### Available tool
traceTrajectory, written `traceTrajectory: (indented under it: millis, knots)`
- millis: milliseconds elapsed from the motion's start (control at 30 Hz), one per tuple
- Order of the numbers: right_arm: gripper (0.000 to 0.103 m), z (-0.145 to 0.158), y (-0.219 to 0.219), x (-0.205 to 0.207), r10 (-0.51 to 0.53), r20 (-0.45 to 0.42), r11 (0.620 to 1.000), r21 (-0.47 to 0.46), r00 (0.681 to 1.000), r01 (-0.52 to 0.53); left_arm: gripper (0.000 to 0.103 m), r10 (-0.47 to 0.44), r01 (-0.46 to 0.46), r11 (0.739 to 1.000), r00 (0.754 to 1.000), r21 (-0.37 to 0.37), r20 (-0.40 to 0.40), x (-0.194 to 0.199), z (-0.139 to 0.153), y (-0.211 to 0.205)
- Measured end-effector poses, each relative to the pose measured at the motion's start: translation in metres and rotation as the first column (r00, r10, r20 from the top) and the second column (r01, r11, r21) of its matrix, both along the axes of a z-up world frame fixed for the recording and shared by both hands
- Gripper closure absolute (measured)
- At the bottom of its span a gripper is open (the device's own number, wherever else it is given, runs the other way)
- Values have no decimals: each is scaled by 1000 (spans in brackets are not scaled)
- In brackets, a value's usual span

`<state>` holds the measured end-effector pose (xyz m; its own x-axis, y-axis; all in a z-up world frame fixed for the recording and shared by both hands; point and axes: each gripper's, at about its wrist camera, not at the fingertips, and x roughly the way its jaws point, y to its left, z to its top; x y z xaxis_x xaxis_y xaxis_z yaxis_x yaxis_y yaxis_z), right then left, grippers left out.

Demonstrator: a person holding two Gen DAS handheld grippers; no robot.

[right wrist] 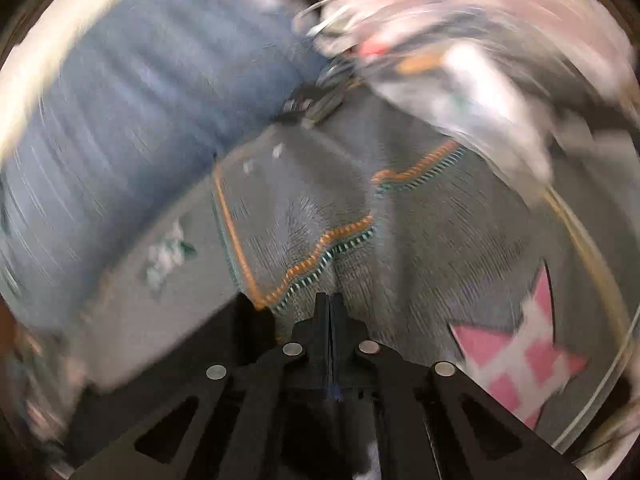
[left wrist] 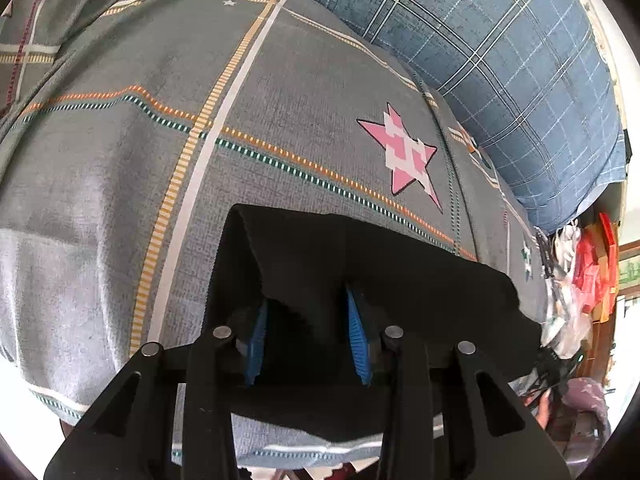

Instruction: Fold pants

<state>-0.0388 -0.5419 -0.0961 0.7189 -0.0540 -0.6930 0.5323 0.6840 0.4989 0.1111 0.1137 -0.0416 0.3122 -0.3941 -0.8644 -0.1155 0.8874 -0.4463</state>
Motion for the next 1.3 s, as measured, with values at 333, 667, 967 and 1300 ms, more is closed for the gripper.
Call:
traceTrajectory:
  millis: [333, 667, 967, 1300]
  knots:
    - [59, 14, 72, -80, 68, 110, 994, 83, 992, -78, 41, 3, 9, 980, 998, -198, 60, -73, 22, 28]
    - [57, -22, 72, -71, -18, 90, 964, 266, 996, -6, 47, 16, -38, 958, 997, -286, -77, -54, -30, 18]
    - [95, 18, 73, -53, 32, 232, 989, 133, 972, -65, 87, 41, -38, 981, 999, -190, 14, -48, -1, 15]
    - [87, -14, 85, -64, -2, 92, 994, 106, 996, -8, 83, 49, -62, 980, 996, -190, -74, -45, -23, 21]
